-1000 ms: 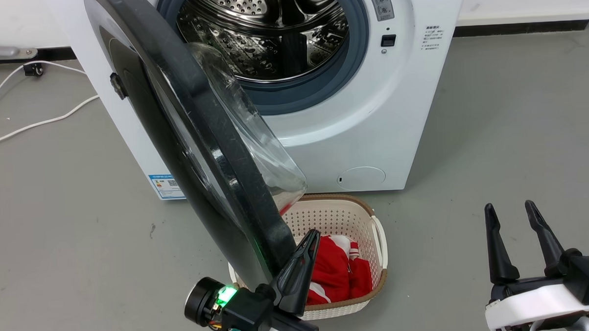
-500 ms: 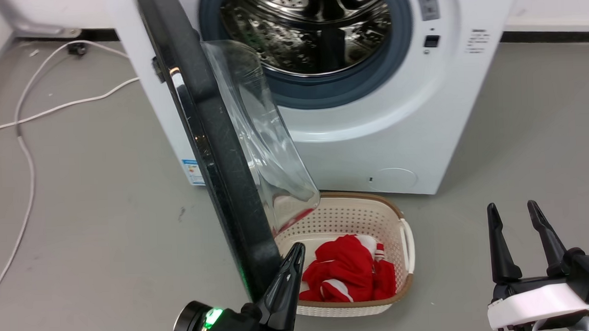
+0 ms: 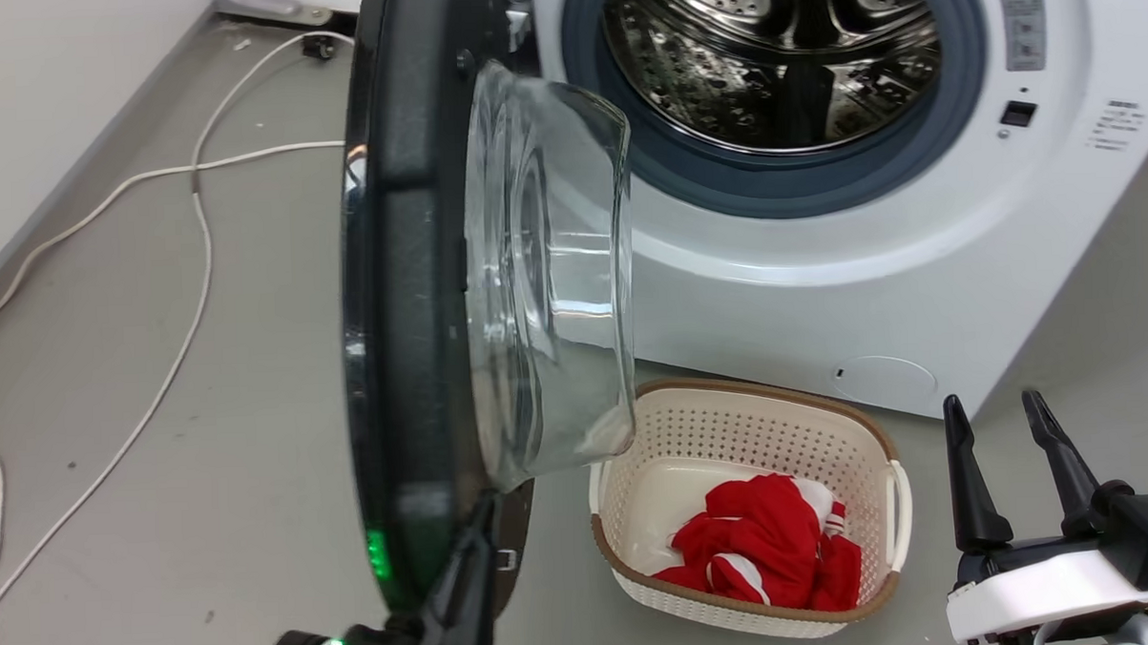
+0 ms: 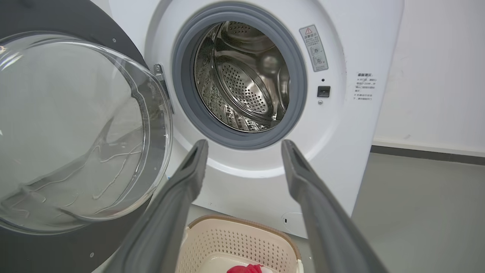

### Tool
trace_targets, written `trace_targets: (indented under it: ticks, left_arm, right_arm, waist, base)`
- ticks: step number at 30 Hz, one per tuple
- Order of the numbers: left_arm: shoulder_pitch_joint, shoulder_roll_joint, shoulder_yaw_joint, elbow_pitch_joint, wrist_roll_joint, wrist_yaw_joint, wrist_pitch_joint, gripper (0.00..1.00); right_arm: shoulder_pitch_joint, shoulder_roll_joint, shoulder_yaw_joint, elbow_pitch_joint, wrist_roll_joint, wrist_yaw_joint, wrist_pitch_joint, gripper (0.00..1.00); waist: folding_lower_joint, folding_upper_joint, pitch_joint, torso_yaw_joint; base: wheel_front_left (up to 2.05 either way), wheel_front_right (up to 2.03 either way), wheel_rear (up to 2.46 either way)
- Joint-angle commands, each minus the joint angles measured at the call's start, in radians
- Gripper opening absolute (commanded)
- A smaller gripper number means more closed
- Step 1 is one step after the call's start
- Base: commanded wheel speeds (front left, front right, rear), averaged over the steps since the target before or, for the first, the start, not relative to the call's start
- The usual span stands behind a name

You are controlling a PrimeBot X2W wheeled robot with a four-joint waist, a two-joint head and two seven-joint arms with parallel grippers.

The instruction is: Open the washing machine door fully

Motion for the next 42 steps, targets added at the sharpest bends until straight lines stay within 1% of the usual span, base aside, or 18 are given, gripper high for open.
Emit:
trace_targets:
  ticks: [1,3,6,11,15,23,29,33,37,40,41,42]
  left_arm:
    - [-0.001,0.012,0.025,0.008,-0.010,0.010,-0.004,0.00]
    - [-0.007,0.018,0.039,0.013,-0.015,0.013,-0.007,0.00]
    - [-0.029,0.036,0.094,0.033,-0.035,0.023,-0.014,0.00]
    - [-0.075,0.056,0.208,0.083,-0.078,0.043,-0.028,0.00]
    - [-0.108,0.084,0.303,0.126,-0.111,0.045,-0.033,0.00]
    - [-0.213,0.129,0.448,0.233,-0.154,-0.005,-0.033,0.00]
    - [-0.293,0.154,0.546,0.334,-0.150,-0.036,-0.033,0.00]
    - [-0.345,0.174,0.598,0.401,-0.144,-0.069,-0.033,0.00]
    - [-0.375,0.163,0.636,0.443,-0.126,-0.095,-0.033,0.00]
    - [-0.362,0.144,0.664,0.435,-0.106,-0.101,-0.033,0.00]
    - [-0.350,0.135,0.672,0.426,-0.097,-0.102,-0.033,0.00]
    - [-0.308,0.098,0.691,0.379,-0.072,-0.104,-0.033,0.00]
  right_arm:
    - [-0.007,0.001,-0.001,-0.005,-0.005,-0.001,0.003,1.00]
    - [-0.006,0.001,0.000,-0.004,-0.005,-0.001,0.005,1.00]
    - [-0.006,0.001,0.002,-0.007,-0.006,-0.001,0.006,1.00]
    - [-0.014,0.001,0.011,-0.011,-0.008,-0.001,0.013,1.00]
    - [-0.018,0.001,0.013,-0.015,-0.011,-0.001,0.018,1.00]
    - [-0.030,0.001,0.000,-0.032,-0.021,-0.001,0.030,1.00]
    - [-0.045,0.001,0.001,-0.040,-0.024,-0.001,0.033,1.00]
    - [-0.046,0.001,0.000,-0.040,-0.029,-0.001,0.034,1.00]
    - [-0.055,0.001,0.003,-0.036,-0.029,-0.001,0.036,1.00]
    - [-0.053,0.001,0.003,-0.029,-0.025,-0.001,0.034,1.00]
    - [-0.052,0.001,0.004,-0.027,-0.022,-0.001,0.033,1.00]
    - [-0.047,0.001,0.004,-0.019,-0.015,-0.001,0.026,1.00]
  waist:
    - [0.0000,0.0000,-0.002,0.017]
    - [0.0000,0.0000,-0.002,0.020]
    - [0.0000,0.0000,0.001,0.025]
    - [0.0000,0.0000,0.009,0.016]
    - [0.0000,0.0000,0.019,0.002]
    - [0.0000,0.0000,0.053,-0.015]
    - [0.0000,0.0000,0.073,-0.027]
    - [0.0000,0.0000,0.081,-0.032]
    - [0.0000,0.0000,0.082,-0.038]
    - [0.0000,0.0000,0.073,-0.047]
    - [0.0000,0.0000,0.070,-0.050]
    - [0.0000,0.0000,0.057,-0.061]
  base:
    - [0.00,0.00,0.00]
    - [0.00,0.00,0.00]
    - [0.00,0.00,0.00]
    - [0.00,0.00,0.00]
    - [0.00,0.00,0.00]
    - [0.00,0.00,0.00]
    - [0.00,0.00,0.00]
    - [0.00,0.00,0.00]
    - [0.00,0.00,0.00]
    - [0.00,0.00,0.00]
    - [0.00,0.00,0.00]
    - [0.00,0.00,0.00]
